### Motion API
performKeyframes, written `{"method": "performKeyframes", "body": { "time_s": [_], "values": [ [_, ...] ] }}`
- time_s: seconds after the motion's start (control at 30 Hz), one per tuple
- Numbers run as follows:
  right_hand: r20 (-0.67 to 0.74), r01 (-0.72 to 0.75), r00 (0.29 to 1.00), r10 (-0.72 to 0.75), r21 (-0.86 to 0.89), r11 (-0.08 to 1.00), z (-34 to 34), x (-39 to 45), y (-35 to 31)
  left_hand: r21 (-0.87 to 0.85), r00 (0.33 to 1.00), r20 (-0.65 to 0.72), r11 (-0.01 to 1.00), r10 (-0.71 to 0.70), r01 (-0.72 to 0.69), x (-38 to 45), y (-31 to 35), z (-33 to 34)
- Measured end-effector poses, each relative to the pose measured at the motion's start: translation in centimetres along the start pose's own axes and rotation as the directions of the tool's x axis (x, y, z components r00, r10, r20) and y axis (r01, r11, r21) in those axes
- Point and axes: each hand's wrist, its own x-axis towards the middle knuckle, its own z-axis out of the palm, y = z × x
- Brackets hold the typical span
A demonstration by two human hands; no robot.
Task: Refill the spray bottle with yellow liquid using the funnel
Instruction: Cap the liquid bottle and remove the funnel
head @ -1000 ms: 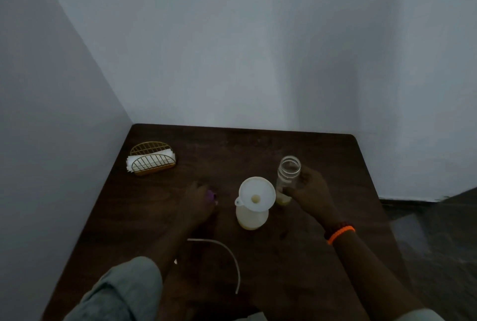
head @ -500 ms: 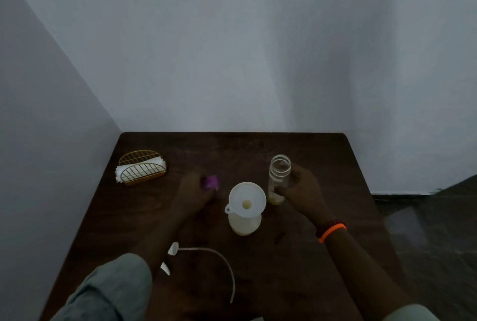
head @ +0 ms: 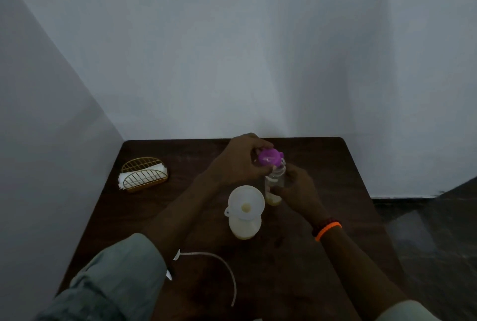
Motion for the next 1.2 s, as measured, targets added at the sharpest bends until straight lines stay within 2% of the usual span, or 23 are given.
{"method": "performKeyframes", "body": {
  "time_s": [0.5,0.6,0.73,0.9,1.03,1.2],
  "values": [
    [-0.012,0.051,0.999,-0.052,-0.079,0.996,-1.4,0.3,-1.0,-0.079,0.995,0.06,0.994,0.08,-0.075,1.0,1.6,0.3],
    [-0.001,0.101,0.995,-0.101,-0.042,0.994,-1.7,0.3,-1.9,-0.114,0.998,0.022,0.992,0.057,-0.054,1.0,2.8,0.9],
    [-0.009,0.122,0.992,-0.122,-0.025,0.992,-2.2,0.4,-3.2,-0.174,0.995,-0.095,0.983,0.037,-0.054,1.0,3.4,1.5],
    [-0.051,0.091,0.995,-0.09,0.009,0.996,-3.7,0.4,-2.9,-0.129,0.977,-0.21,0.99,0.021,-0.049,0.4,2.1,0.3],
    [-0.049,0.074,0.996,-0.073,0.009,0.997,-3.7,0.5,-2.9,-0.127,0.978,-0.187,0.985,0.089,-0.114,0.2,2.4,0.9],
    [-0.012,0.124,0.992,-0.125,-0.028,0.992,-2.7,0.4,-4.0,-0.157,0.98,-0.191,0.983,0.062,-0.093,1.1,3.5,1.6]
  ]
}}
